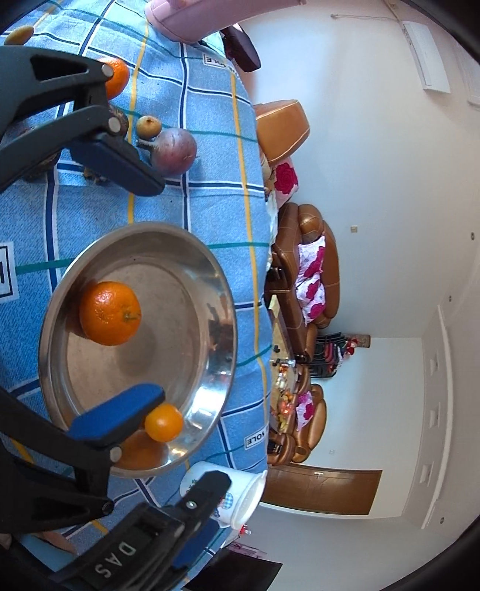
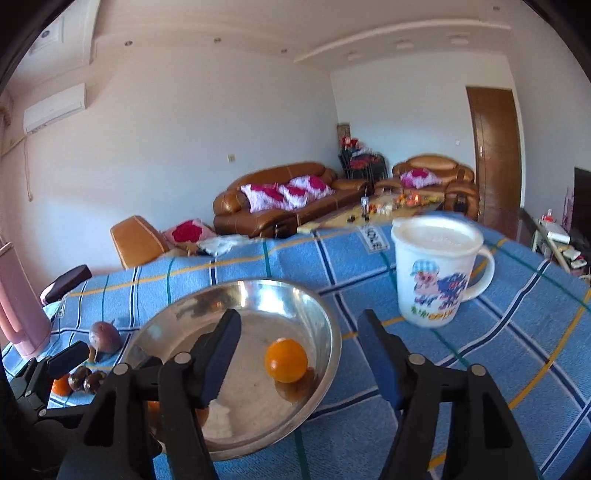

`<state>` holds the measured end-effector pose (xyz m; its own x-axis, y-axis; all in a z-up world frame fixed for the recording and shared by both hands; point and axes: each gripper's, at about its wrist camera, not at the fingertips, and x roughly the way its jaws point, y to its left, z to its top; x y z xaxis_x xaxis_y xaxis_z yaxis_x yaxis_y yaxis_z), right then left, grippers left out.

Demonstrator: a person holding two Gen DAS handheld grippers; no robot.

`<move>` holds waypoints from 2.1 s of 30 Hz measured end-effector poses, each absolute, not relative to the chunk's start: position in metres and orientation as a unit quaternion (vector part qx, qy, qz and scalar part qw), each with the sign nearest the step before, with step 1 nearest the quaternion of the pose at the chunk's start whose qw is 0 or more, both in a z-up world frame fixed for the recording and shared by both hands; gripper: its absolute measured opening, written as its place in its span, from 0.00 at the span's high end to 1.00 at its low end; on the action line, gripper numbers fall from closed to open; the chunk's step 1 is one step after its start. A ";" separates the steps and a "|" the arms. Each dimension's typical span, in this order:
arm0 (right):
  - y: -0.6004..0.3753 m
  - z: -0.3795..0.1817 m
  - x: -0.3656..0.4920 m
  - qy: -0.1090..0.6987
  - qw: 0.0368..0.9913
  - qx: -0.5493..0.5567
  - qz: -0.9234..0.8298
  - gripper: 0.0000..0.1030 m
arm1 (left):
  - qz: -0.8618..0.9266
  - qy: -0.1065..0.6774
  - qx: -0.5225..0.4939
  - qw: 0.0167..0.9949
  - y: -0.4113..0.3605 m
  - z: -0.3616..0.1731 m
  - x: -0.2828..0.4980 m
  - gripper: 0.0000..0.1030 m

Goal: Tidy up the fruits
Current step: 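Withdraw both open tools from the plate toward the remaining fruit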

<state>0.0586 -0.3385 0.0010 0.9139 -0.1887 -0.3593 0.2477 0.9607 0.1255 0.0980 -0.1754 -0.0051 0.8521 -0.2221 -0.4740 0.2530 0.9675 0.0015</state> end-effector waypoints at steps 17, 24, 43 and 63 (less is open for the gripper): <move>-0.311 0.008 0.036 0.139 0.981 0.018 -0.137 0.07 | -0.093 0.207 0.037 0.973 -0.140 -0.001 0.068 0.00; -0.294 0.007 0.021 0.146 0.981 0.020 -0.123 0.07 | -0.083 0.197 0.040 0.976 -0.121 -0.001 0.052 0.00; -0.234 0.003 0.004 0.164 0.985 0.029 -0.054 0.07 | -0.067 0.230 0.025 0.970 -0.062 -0.005 0.031 0.00; -0.172 -0.009 0.020 0.233 0.971 0.034 0.037 0.07 | -0.075 0.300 0.035 0.950 0.025 -0.019 0.028 0.00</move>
<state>0.0203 -0.1716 -0.0094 0.8884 0.0886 -0.4504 -0.0570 0.9949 0.0833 0.0283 0.0249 -0.0194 0.8090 -0.1207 -0.5753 0.1631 0.9864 0.0224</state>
